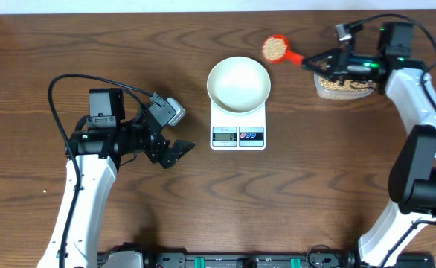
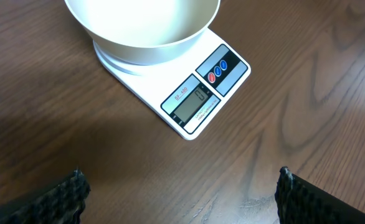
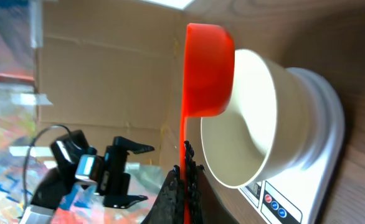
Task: Scoop item into bowl and weigh 50g on scale
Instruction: 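Carry the filled red scoop with the right gripper to the white bowl, then tilt the red scoop to pour soybeans into the white bowl, then move the empty red scoop with the right gripper back over the soybean tub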
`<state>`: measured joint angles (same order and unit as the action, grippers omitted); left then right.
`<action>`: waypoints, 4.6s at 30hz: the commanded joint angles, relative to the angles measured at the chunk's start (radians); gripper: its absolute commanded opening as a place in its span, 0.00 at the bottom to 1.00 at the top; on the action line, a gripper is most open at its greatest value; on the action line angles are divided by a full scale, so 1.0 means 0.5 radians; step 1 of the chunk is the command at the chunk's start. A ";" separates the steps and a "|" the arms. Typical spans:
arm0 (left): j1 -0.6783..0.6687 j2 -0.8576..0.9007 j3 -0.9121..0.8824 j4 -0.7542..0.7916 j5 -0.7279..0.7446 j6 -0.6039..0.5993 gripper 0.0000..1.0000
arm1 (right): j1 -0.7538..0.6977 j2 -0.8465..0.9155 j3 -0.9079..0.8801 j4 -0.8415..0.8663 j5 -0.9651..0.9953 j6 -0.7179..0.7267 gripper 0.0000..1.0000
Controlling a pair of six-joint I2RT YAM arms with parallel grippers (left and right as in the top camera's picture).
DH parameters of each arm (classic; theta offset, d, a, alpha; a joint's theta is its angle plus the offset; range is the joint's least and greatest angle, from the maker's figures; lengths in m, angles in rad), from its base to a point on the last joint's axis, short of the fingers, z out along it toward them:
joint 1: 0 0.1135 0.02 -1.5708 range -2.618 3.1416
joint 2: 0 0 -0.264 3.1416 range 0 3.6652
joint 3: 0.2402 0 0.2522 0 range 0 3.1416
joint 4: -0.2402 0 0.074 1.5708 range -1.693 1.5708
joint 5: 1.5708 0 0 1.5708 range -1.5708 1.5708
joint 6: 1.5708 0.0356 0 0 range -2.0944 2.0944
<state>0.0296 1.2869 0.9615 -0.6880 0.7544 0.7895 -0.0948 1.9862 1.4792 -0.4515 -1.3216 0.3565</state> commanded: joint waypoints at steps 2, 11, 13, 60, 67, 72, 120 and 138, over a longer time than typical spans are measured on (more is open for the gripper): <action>-0.006 -0.004 -0.004 -0.006 0.032 -0.002 0.98 | 0.134 0.005 -0.008 0.001 0.103 -0.023 0.01; -0.006 -0.003 -0.004 -0.006 0.032 -0.002 0.98 | 0.256 0.002 -0.007 -0.050 0.186 -0.150 0.02; -0.006 -0.003 -0.004 -0.006 0.032 -0.002 0.98 | 0.270 -0.018 -0.007 -0.114 0.249 -0.210 0.01; -0.006 -0.003 -0.004 -0.007 0.032 -0.002 0.98 | 0.635 -0.297 0.028 -0.512 1.296 -0.959 0.01; -0.006 -0.004 -0.004 -0.006 0.032 -0.002 0.98 | 0.637 -0.297 0.029 -0.347 1.338 -0.972 0.01; -0.006 -0.003 -0.004 -0.006 0.032 -0.002 0.98 | 0.641 -0.308 0.034 -0.283 1.404 -1.048 0.01; -0.006 -0.003 -0.004 -0.006 0.032 -0.002 0.98 | 0.736 -0.681 0.038 -0.331 1.724 -1.335 0.01; -0.006 -0.003 -0.004 -0.007 0.032 -0.002 0.98 | -0.144 -0.745 0.038 -0.626 1.446 -1.005 0.01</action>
<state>0.0296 1.2869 0.9615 -0.6884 0.7544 0.7895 -0.1295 1.6405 1.4769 -0.7406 -0.6453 -0.1658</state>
